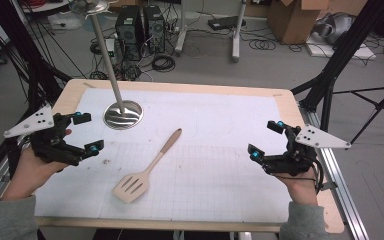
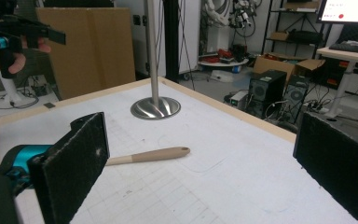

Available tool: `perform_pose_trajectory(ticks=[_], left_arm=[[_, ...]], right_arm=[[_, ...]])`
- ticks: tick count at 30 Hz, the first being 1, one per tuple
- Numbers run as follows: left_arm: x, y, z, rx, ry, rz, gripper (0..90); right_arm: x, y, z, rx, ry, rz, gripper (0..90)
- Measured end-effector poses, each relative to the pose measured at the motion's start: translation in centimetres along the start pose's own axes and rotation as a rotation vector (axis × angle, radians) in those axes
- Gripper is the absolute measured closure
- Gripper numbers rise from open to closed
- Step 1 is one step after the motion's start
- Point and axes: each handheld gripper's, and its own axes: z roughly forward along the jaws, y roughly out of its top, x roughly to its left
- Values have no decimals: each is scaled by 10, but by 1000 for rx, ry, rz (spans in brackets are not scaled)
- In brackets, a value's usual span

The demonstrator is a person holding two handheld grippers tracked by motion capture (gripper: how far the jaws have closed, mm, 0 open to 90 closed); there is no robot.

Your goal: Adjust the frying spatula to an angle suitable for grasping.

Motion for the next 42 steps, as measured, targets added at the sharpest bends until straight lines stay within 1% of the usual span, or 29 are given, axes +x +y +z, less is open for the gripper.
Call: perform_pose_trajectory(ticks=[2, 3, 6, 7, 8, 9, 12, 13, 14, 15, 16, 18, 19, 20, 22, 23, 24, 25, 26, 27, 30, 32, 33, 35, 36, 37, 38, 39, 42], left_arm=[[-1, 0, 2, -6, -3, 9, 18], [-3, -1, 4, -11, 14, 20, 18], [-4, -2, 6, -8, 16, 23, 18], [-4, -5, 8, -3, 16, 9, 18], [-4, -5, 8, -3, 16, 9, 18], [-3, -8, 13, 15, 11, -5, 18], [-3, -10, 17, 31, 11, -3, 43], [-3, -12, 20, 34, 4, -8, 71], [-3, -13, 21, 38, -5, -10, 71], [-3, -14, 23, 41, -20, -12, 134], [-3, -18, 27, 49, -33, -2, 158], [-3, -20, 29, 48, -36, -3, 206], [-3, -24, 34, 56, -57, -8, 246], [-3, -25, 36, 62, -63, -2, 262], [-3, -26, 37, 68, -68, -7, 301], [-4, -29, 42, 88, -96, 8, 350], [-4, -29, 42, 88, -96, 8, 392], [-5, -31, 46, 98, -122, 17, 446], [-5, -31, 46, 98, -122, 17, 476], [-5, -33, 49, 114, -143, 28, 512], [-5, -37, 52, 130, -152, 32, 587], [-5, -38, 53, 133, -153, 34, 657], [-4, -40, 55, 133, -160, 28, 695], [-3, -41, 56, 144, -161, 17, 740], [-3, -41, 56, 144, -161, 17, 761], [-2, -42, 57, 153, -159, -1, 776], [-2, -42, 57, 153, -159, -1, 792], [0, -43, 58, 175, -161, -16, 805], [0, -46, 60, 184, -162, -23, 836]], right_arm=[[-1, 0, 1, -3, -2, -5, 23], [-1, -1, 1, -1, 1, 2, 23], [-1, -1, 2, 0, 3, -6, 23], [0, 0, 2, 1, 9, -8, 23], [1, 0, 3, 3, 11, -8, 23], [2, 0, 3, 3, 12, -7, 23], [2, 0, 3, 4, 11, -8, 23], [2, -1, 2, 10, 10, -7, 23], [2, -1, 2, 10, 10, -7, 23], [1, -2, 1, 12, 4, -5, 23], [0, -2, 1, 12, 1, -4, 23], [0, -3, 0, 11, -1, 0, 23], [1, -3, -1, 14, -2, 3, 23], [1, -3, -1, 15, -4, 1, 23], [1, -3, -2, 15, -5, -3, 24], [2, -3, -3, 20, -6, 2, 23], [2, -3, -3, 20, -6, 2, 23], [2, -3, -4, 17, -8, -3, 23], [2, -3, -4, 17, -8, -3, 23], [2, -4, -5, 14, -7, -6, 24], [1, -5, -6, 16, -9, -4, 23], [2, -5, -6, 21, -10, 5, 23], [2, -6, -7, 20, -13, 2, 23], [2, -6, -8, 21, -12, -3, 23], [2, -6, -8, 21, -12, -3, 23], [2, -6, -8, 20, -12, -4, 23], [3, -6, -8, 20, -8, -8, 23], [2, -6, -8, 21, -8, -14, 23], [3, -7, -8, 29, -2, -8, 23]])
